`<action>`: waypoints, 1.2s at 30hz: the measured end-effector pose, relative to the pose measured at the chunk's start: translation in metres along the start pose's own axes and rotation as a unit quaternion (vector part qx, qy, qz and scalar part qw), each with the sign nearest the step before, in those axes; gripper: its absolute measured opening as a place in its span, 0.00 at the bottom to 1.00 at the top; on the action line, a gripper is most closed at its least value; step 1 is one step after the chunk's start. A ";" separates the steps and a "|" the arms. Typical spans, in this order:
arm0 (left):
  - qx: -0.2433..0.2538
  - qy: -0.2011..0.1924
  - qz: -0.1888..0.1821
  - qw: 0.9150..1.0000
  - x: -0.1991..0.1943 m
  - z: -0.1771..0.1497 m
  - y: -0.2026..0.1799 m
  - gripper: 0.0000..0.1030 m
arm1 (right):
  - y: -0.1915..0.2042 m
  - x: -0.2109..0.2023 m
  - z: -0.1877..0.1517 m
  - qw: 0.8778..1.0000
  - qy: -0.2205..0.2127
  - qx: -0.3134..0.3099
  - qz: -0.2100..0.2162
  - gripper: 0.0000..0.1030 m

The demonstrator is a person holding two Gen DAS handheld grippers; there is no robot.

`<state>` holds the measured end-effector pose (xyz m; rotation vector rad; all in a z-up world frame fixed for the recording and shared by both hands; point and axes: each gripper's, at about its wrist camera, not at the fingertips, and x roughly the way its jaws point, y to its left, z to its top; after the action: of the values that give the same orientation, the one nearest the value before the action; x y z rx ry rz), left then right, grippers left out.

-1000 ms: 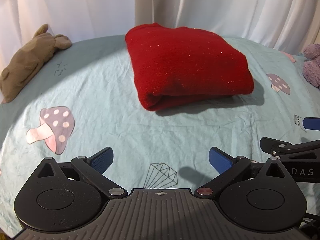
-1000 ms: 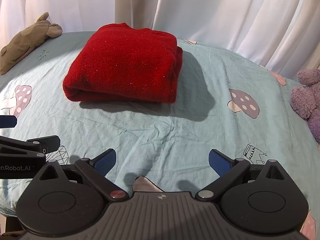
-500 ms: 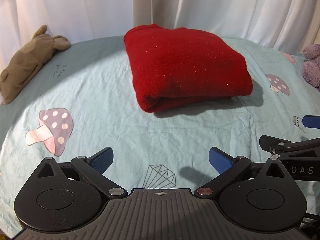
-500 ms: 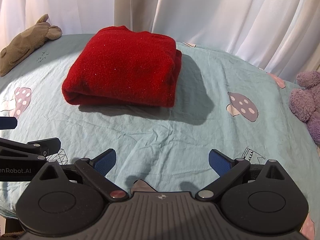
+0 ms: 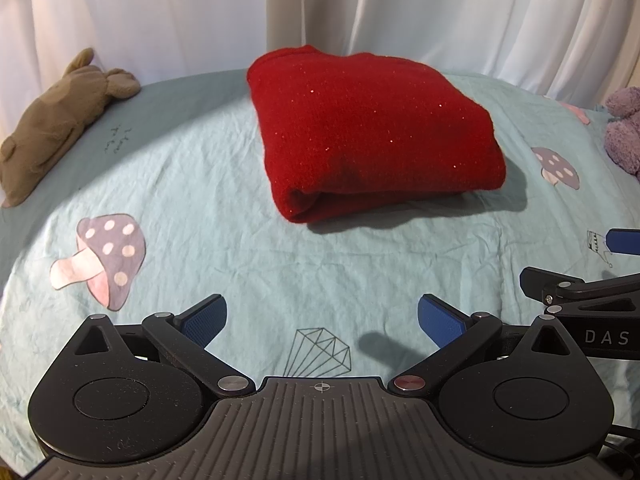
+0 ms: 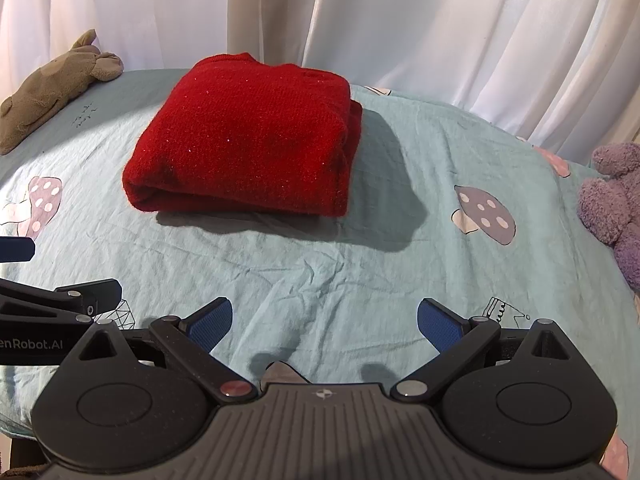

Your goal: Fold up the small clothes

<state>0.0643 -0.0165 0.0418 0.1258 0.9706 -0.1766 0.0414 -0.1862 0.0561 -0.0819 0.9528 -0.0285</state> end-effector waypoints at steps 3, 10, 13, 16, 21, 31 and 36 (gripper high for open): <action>0.000 0.000 -0.001 1.000 0.000 0.000 0.000 1.00 | 0.000 0.000 0.001 1.000 0.000 0.000 -0.001 0.96; -0.003 0.001 -0.002 1.000 0.000 0.000 0.001 1.00 | 0.002 -0.001 0.000 1.000 -0.004 -0.001 -0.004 0.96; -0.003 0.001 -0.002 1.000 0.000 0.000 0.000 1.00 | 0.001 -0.001 0.000 1.000 -0.005 0.000 -0.004 0.96; -0.004 0.001 -0.001 1.000 0.000 0.000 0.000 1.00 | 0.001 -0.001 0.000 1.000 -0.005 0.000 -0.004 0.96; -0.006 0.000 -0.001 1.000 -0.001 0.000 0.000 1.00 | 0.000 -0.001 -0.001 1.000 -0.005 0.000 -0.004 0.96; -0.009 0.001 0.001 1.000 -0.001 0.000 0.001 1.00 | -0.001 -0.001 -0.001 1.000 -0.007 0.003 -0.003 0.96; -0.011 0.001 0.003 1.000 -0.001 0.000 -0.001 1.00 | -0.001 -0.001 -0.001 1.000 -0.008 0.004 -0.002 0.96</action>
<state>0.0635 -0.0175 0.0420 0.1088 0.9745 -0.1595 0.0396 -0.1872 0.0562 -0.0763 0.9372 -0.0366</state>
